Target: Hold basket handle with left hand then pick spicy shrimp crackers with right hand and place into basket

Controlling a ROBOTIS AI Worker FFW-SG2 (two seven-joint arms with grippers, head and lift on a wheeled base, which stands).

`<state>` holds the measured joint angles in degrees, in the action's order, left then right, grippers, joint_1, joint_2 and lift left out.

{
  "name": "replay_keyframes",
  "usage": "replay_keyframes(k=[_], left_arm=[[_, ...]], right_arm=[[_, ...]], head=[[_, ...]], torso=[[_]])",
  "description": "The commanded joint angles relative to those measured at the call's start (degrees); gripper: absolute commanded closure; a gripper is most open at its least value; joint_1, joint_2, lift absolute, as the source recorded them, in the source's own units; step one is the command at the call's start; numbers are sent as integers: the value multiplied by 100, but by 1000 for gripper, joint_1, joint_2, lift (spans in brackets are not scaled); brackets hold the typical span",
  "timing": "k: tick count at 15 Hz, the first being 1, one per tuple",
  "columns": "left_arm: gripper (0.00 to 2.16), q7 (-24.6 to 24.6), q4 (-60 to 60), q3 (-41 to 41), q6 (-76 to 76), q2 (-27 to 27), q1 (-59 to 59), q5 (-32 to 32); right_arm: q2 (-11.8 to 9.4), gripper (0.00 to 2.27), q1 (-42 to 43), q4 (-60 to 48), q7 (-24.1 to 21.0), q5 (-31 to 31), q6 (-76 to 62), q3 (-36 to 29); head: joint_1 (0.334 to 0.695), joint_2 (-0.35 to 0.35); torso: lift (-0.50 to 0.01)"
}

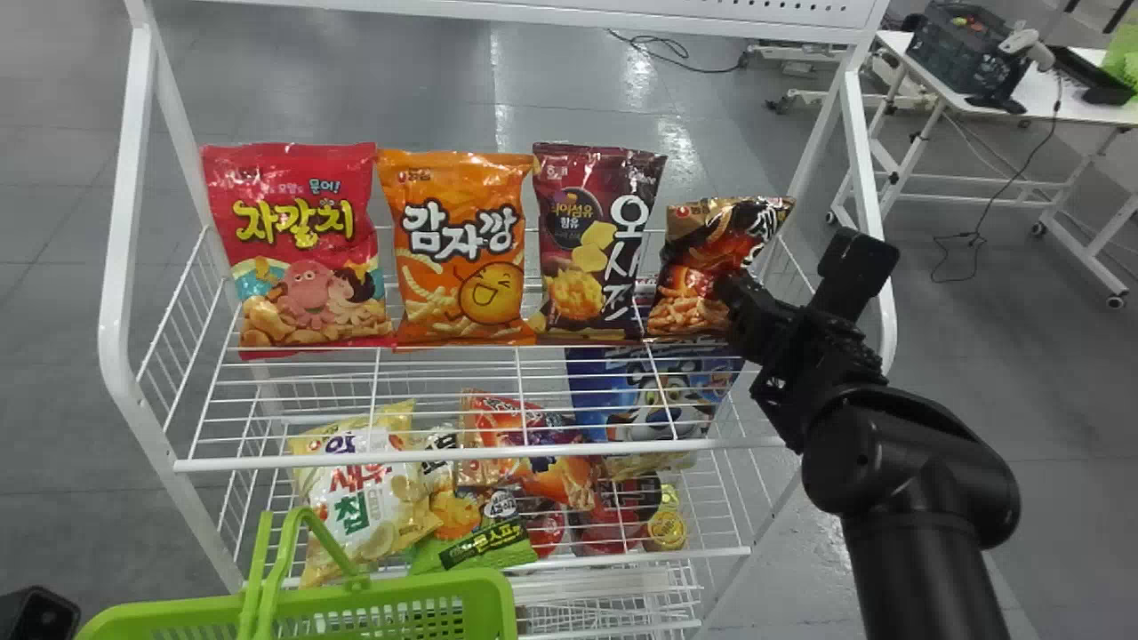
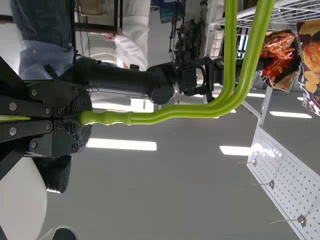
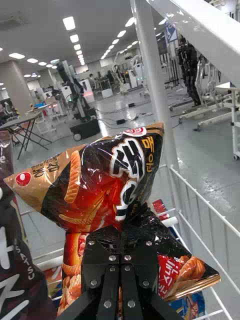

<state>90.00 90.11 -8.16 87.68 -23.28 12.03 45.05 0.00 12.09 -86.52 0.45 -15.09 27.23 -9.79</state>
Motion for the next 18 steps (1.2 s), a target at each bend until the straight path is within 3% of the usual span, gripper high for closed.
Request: replay_keyframes(k=[1,18], left_arm=[[2138,57,-11,-1,0,-1,1,13],[2142,57,-73,157,-211,52,-17,13]], right_arm=[[5,2253,-172,-533,-1,-55,701,-49],[5,2256,-2027,-4285,-54,-1136,4955,-278]], head=[[695,-144],[695,-95]], torso=[[-7],[-7]])
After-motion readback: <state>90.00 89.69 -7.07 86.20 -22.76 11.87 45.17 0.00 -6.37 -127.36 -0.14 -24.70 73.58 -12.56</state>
